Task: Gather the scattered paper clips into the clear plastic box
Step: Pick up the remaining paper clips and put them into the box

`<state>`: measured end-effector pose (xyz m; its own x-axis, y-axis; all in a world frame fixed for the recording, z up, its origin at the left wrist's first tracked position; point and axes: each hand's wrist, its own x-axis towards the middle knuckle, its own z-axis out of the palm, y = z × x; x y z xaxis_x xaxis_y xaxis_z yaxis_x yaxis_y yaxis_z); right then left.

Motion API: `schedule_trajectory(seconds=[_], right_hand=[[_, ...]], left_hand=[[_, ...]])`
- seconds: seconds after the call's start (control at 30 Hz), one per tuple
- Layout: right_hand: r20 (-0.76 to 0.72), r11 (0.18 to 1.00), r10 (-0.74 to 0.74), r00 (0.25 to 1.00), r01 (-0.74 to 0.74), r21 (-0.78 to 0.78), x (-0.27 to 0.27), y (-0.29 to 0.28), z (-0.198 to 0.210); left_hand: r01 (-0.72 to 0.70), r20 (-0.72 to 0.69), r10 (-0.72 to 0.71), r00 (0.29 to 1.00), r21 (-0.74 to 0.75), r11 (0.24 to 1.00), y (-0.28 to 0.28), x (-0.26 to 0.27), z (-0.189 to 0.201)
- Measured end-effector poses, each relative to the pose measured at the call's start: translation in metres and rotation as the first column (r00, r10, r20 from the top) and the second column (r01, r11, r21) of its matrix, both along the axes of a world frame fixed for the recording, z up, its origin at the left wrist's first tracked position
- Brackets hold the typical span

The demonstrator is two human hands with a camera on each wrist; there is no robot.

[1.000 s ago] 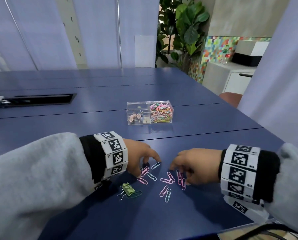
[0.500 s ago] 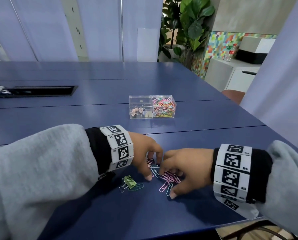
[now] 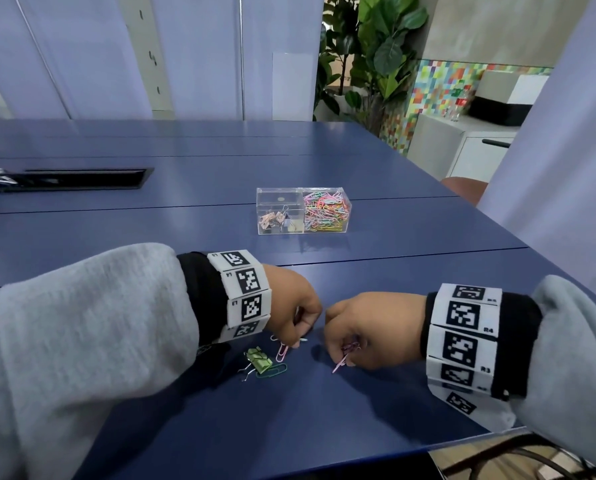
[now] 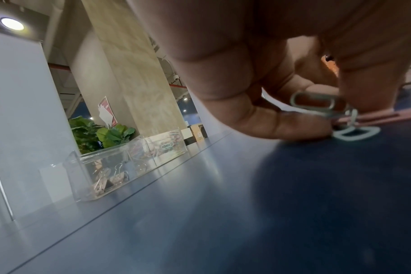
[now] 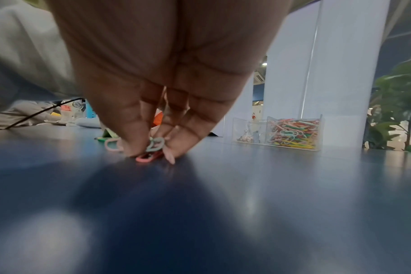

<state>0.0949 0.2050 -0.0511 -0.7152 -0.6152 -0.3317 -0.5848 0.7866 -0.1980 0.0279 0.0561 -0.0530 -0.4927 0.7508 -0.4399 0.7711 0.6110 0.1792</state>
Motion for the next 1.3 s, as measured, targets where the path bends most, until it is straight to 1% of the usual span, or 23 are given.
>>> schedule_trajectory(seconds=[0.13, 0.27, 0.33, 0.47, 0.53, 0.6, 0.67, 0.73, 0.8, 0.87, 0.93, 1.0, 1.07, 1.13, 1.2, 1.27, 1.3], right_hand=[[0.037, 0.998, -0.06, 0.997, 0.059, 0.039, 0.0, 0.001, -0.001], [0.093, 0.994, -0.113, 0.989, 0.111, 0.025, -0.001, 0.004, 0.0], [0.094, 0.993, -0.12, 0.988, 0.118, 0.027, -0.002, 0.006, -0.001], [0.093, 0.993, -0.117, 0.989, 0.115, 0.026, -0.005, 0.008, -0.004], [0.085, 0.992, -0.124, 0.989, 0.124, 0.005, -0.005, 0.01, -0.005], [0.066, 0.989, -0.139, 0.988, 0.142, -0.033, -0.006, 0.013, -0.005], [0.049, 0.978, -0.184, 0.982, 0.187, -0.086, -0.006, 0.017, -0.003], [0.033, 0.96, -0.239, 0.971, 0.241, -0.14, -0.01, 0.022, 0.003], [0.022, 0.938, -0.292, 0.956, 0.291, -0.191, -0.019, 0.026, 0.015], [0.012, 0.892, -0.353, 0.936, 0.34, -0.298, -0.034, 0.031, 0.03], [-0.018, 0.825, -0.427, 0.904, 0.381, -0.418, -0.055, 0.034, 0.045], [-0.083, 0.773, -0.513, 0.854, 0.419, -0.476, -0.082, 0.036, 0.057], [-0.167, 0.735, -0.59, 0.79, 0.441, -0.514, -0.11, 0.037, 0.063], [-0.229, 0.701, -0.65, 0.725, 0.456, -0.548, -0.138, 0.037, 0.063], [-0.26, 0.673, -0.698, 0.667, 0.487, -0.557, -0.163, 0.035, 0.06], [-0.281, 0.681, -0.709, 0.647, 0.523, -0.513, -0.184, 0.035, 0.055], [-0.287, 0.7, -0.698, 0.656, 0.54, -0.467, -0.191, 0.035, 0.051]], left_hand=[[-0.051, 0.0, 0.051, 0.999, 0.0, 0.999, 0.0, 0.001, 0.0], [-0.041, 0.017, 0.042, 0.999, -0.033, 0.999, 0.001, 0.001, 0.0], [-0.038, 0.019, 0.039, 0.999, -0.026, 0.999, 0.001, 0.001, 0.0], [-0.088, 0.024, 0.086, 0.996, 0.074, 0.993, -0.008, -0.005, 0.001], [-0.148, 0.059, 0.141, 0.988, 0.138, 0.979, -0.014, -0.01, 0.003], [-0.216, 0.122, 0.194, 0.973, 0.209, 0.954, -0.022, -0.014, 0.005], [-0.28, 0.178, 0.235, 0.955, 0.297, 0.913, -0.03, -0.017, 0.007], [-0.304, 0.184, 0.253, 0.95, 0.351, 0.886, -0.035, -0.018, 0.01], [-0.31, 0.175, 0.262, 0.949, 0.371, 0.875, -0.038, -0.018, 0.014], [-0.318, 0.136, 0.287, 0.948, 0.39, 0.864, -0.041, -0.021, 0.021], [-0.329, 0.081, 0.328, 0.941, 0.44, 0.836, -0.043, -0.03, 0.033], [-0.339, 0.043, 0.37, 0.928, 0.508, 0.792, -0.044, -0.041, 0.047], [-0.352, 0.038, 0.404, 0.914, 0.569, 0.743, -0.043, -0.052, 0.06], [-0.357, 0.04, 0.423, 0.905, 0.61, 0.708, -0.042, -0.061, 0.069], [-0.357, 0.044, 0.427, 0.903, 0.629, 0.69, -0.041, -0.067, 0.073], [-0.358, 0.043, 0.43, 0.902, 0.632, 0.687, -0.037, -0.074, 0.074], [-0.359, 0.036, 0.436, 0.899, 0.631, 0.688, -0.034, -0.079, 0.075]])
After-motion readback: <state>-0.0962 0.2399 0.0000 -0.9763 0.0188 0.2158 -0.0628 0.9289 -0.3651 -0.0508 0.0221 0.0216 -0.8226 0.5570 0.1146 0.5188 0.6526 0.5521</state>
